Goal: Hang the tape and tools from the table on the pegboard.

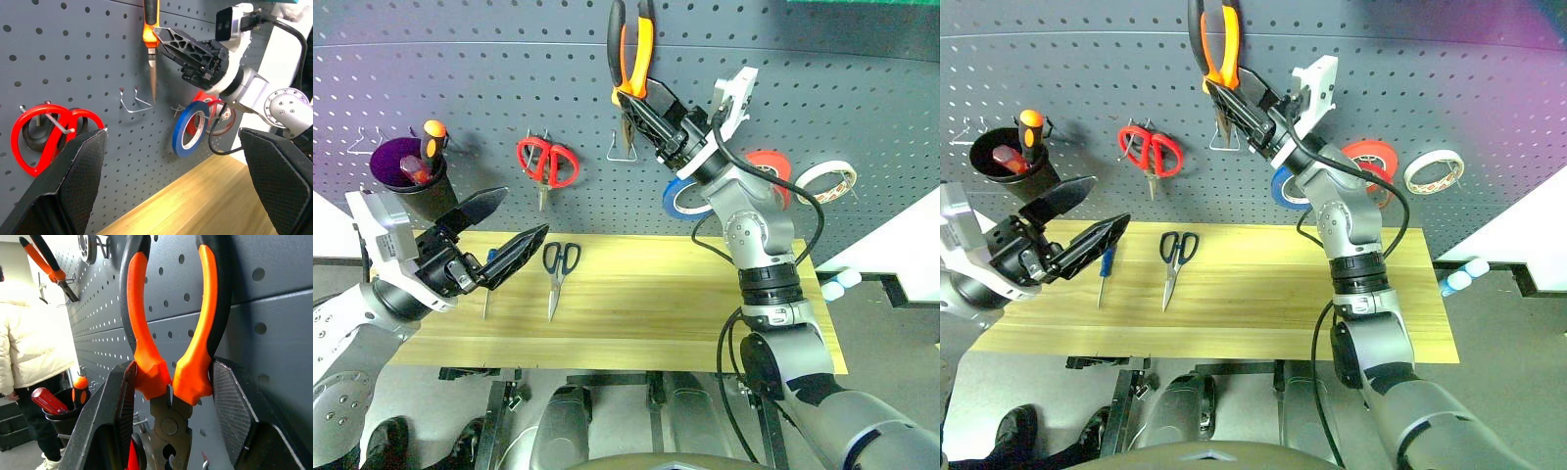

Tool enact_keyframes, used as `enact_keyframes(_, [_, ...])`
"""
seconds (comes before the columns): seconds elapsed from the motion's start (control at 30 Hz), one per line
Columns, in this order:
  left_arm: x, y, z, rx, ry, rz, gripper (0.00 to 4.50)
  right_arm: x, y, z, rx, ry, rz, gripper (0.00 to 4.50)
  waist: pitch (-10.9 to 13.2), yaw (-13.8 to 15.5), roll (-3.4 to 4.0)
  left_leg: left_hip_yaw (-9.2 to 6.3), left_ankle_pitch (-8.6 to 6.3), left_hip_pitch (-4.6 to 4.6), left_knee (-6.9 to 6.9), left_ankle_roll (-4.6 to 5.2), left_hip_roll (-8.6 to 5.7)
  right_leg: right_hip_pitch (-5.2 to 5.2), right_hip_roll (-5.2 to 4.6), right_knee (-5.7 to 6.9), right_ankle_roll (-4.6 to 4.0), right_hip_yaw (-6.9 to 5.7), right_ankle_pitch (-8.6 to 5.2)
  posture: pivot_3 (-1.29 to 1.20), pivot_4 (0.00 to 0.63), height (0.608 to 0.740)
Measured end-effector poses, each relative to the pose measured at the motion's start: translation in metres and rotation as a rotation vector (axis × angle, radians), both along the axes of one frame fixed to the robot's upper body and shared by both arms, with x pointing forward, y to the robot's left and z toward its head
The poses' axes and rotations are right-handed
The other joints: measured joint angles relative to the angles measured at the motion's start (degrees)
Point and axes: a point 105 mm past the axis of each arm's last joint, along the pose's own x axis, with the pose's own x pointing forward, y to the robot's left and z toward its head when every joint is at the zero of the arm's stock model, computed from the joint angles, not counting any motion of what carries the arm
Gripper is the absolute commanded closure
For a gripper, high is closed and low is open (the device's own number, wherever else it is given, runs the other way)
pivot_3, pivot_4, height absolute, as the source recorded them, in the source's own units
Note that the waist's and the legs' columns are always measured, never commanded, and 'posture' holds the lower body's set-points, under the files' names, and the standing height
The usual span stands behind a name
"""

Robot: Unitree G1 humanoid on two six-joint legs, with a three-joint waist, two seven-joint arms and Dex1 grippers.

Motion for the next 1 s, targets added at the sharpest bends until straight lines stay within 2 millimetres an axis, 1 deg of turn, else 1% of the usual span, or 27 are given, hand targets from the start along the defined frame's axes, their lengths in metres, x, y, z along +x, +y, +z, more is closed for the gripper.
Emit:
enact_keyframes(0.23, [-0.001,0.002,-0.004,0.003,0.002,-0.004,0.00,0.003,0.004,0.001,0.015,-0.004,-0.002,2.52,-0.1,0.0,0.01,-0.01,0.02,0.01,0.00,-0.01,0.00,0.00,0.02,0.00,-0.01,0.00,0.01,0.06,0.141,0.733])
enact_keyframes(0.33, [-0.002,0.002,-0.005,0.004,0.001,-0.012,0.00,0.007,0.007,0.000,0.017,-0.006,-0.013,2.52,-0.3,0.0,0.00,-0.01,0.02,0.01,0.00,-0.01,0.00,0.00,0.03,0.00,-0.01,0.00,0.01,0.06,0.140,0.733])
enact_keyframes(0.47, [-0.002,0.004,-0.009,0.005,0.014,-0.010,0.00,0.014,0.005,-0.003,0.030,-0.002,-0.056,2.52,-0.6,0.0,0.05,-0.01,0.02,0.01,-0.01,-0.01,0.00,0.00,0.02,-0.02,-0.01,0.00,0.01,0.06,0.142,0.733])
enact_keyframes(0.67, [-0.003,0.004,-0.010,0.009,0.010,-0.012,0.00,0.016,0.007,-0.007,0.011,-0.022,-0.080,2.52,-0.7,0.0,0.06,-0.01,0.02,0.03,0.00,-0.01,0.01,0.02,0.03,0.00,-0.01,0.00,0.01,0.06,0.141,0.733])
enact_keyframes(0.83, [-0.004,0.005,-0.013,0.009,0.020,-0.015,0.00,0.017,0.009,-0.009,0.017,-0.008,-0.075,2.52,-0.7,0.0,0.07,-0.04,0.02,0.06,0.00,0.00,0.02,0.02,0.07,0.00,-0.02,0.00,0.00,0.05,0.161,0.733])
enact_keyframes(1.0, [-0.003,0.008,-0.015,0.005,0.028,-0.019,0.00,0.016,0.008,-0.011,0.014,-0.002,-0.076,2.52,-0.7,-0.1,0.07,-0.06,0.02,0.05,-0.01,0.00,0.02,0.02,0.07,-0.01,-0.02,0.00,-0.01,0.04,0.166,0.733])
